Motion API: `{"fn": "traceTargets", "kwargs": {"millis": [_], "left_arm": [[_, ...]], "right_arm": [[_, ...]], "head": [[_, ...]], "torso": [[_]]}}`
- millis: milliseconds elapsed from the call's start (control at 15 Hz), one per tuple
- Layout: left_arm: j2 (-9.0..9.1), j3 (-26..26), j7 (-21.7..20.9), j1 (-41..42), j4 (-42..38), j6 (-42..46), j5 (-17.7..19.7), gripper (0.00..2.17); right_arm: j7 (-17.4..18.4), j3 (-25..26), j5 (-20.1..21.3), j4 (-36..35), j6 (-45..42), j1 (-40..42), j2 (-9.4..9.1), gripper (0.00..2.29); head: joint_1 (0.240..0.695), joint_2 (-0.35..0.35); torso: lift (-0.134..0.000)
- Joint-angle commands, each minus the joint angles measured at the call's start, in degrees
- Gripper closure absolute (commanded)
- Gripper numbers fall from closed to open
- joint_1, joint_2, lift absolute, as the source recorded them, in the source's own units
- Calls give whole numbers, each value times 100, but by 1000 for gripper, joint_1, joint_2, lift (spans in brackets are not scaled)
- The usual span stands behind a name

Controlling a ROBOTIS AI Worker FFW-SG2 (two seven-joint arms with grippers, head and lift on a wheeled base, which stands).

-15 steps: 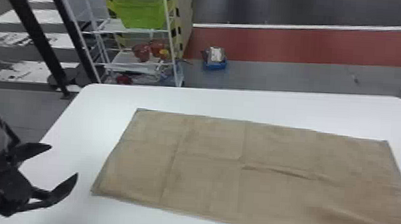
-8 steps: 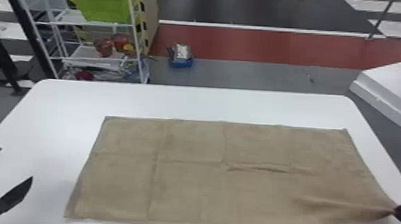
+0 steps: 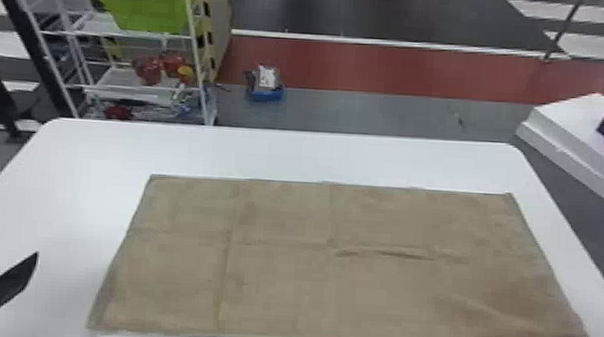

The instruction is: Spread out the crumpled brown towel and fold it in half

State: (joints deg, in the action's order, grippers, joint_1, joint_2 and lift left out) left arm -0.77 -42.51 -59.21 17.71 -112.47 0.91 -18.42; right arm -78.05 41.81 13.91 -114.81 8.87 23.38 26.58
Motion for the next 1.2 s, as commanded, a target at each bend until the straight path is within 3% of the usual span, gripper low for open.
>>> {"fn": "traceTargets", "kwargs": {"millis": [0,67,133,267,467,667,733,933,1133], "left_arm": [[-2,129,6,-180,-29,-456,242,76],[-28,322,6,-312,-12,-614,251,80],[-37,480,-3,-488,6,-843,207,87],[-90,806,-109,-927,85,-1370,154,147],[-195,1298,-478,-1718,384,-1774,-426,205],[-670,2054,-812,-2404,973,-1687,-1155,211],[-924,2388,-803,-2588,1245,-1581,-1375,215],[-1109,2862,-1031,-3159,2054,-913,-2421,269],[-1399,3258,-1515,-3766,2871,-913,-2535,269]], "right_arm": [[-28,275,-380,28,1728,-536,-390,83],[-28,284,-477,81,2642,-826,-478,90],[-28,240,-679,116,3135,-967,-478,90],[-28,82,-688,116,4066,-1424,-566,87],[-28,-305,-460,389,5226,-2022,-610,87],[-28,-375,-468,679,5736,-2356,-601,87],[-26,-357,-460,758,5824,-2443,-592,87],[149,-278,-468,890,5842,-2443,-531,87],[176,-243,-460,942,5789,-2373,-513,83]], "head": [[695,-34],[695,-46],[695,-78],[695,-103],[695,-117],[695,-132],[695,-138],[695,-162],[695,-180]], "torso": [[-134],[-134],[-134],[-134],[-134],[-134],[-134],[-134],[-134]]}}
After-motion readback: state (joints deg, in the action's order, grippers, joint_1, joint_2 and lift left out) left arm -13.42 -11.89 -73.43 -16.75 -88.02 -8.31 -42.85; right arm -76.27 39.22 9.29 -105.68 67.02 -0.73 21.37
